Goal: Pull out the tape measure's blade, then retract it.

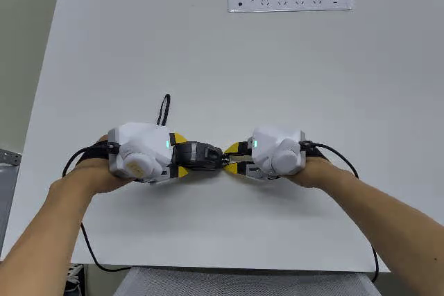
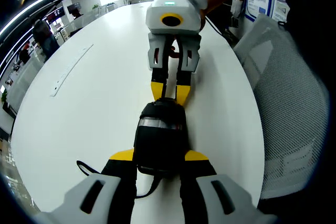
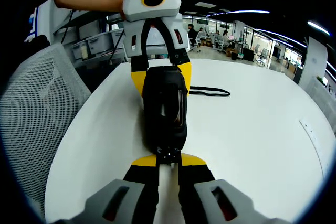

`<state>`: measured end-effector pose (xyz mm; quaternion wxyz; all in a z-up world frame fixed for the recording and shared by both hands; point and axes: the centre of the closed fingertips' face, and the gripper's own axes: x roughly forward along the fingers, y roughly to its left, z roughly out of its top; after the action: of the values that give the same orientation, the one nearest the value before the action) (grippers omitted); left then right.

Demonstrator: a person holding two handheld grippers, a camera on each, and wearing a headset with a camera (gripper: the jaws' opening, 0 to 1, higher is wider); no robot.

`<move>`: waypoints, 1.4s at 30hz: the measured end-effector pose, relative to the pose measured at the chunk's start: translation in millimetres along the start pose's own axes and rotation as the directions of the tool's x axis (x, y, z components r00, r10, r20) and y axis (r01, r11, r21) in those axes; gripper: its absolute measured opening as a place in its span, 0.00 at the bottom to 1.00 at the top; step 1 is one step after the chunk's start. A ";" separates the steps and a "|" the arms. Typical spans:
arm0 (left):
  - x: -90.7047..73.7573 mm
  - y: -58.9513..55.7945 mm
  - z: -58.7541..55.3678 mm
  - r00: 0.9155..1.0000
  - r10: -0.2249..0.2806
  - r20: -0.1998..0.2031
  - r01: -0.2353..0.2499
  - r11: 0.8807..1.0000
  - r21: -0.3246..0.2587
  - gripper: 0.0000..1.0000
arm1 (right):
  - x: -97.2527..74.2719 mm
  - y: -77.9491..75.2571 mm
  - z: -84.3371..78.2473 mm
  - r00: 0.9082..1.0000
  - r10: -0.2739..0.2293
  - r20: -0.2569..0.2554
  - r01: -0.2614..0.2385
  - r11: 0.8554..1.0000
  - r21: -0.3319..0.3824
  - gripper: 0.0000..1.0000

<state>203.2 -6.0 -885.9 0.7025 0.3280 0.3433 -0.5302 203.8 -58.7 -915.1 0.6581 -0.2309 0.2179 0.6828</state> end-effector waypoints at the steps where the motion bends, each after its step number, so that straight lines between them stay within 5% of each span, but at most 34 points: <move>1: 0.0 0.2 -0.2 1.000 0.000 0.000 0.000 1.000 0.000 0.27 | 0.0 -0.1 0.2 1.000 0.000 0.000 0.000 1.000 -0.004 0.11; 42: -1.2 0.1 -2.5 1.000 -0.003 0.000 0.003 1.000 -0.010 0.27 | -2.3 0.9 3.1 1.000 0.006 0.011 -0.006 1.000 0.001 0.10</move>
<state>202.7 -3.3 -886.2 0.7033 0.3241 0.3466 -0.5294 202.9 -58.7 -911.3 0.6573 -0.2261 0.2151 0.6860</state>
